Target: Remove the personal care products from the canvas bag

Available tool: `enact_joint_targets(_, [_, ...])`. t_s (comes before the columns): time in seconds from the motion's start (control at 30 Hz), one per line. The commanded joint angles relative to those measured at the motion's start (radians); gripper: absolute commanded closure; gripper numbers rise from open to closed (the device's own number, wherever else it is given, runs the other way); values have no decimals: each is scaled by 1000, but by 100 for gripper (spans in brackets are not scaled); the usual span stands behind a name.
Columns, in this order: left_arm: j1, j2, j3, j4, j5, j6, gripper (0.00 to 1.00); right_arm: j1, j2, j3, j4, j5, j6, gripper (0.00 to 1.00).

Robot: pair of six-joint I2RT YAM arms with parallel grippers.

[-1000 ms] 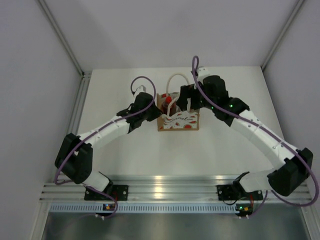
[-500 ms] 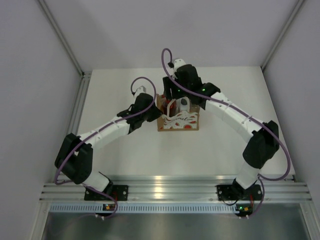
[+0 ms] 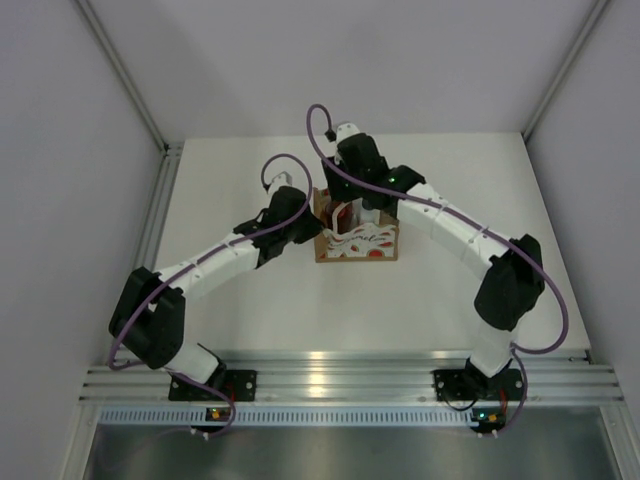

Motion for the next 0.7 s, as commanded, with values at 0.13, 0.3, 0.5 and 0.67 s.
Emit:
enact_joint_targets(0.13, [-3,-9,-45,-98,-51,26,100,34,16,15,-66,54,50,59])
enact_joint_targets(0.3, [-3,-25,-51,-98,-57,26,100,44,42,15,-88,75,52,59])
enact_joint_targets(0.5, [-3,-29,-51,-99,-59,27,100,47,84,36,-101,66,52,57])
enact_joint_targets(0.67, [-3,-28,-53,-99,-56,27,100,51,127,79,-138,69,55,55])
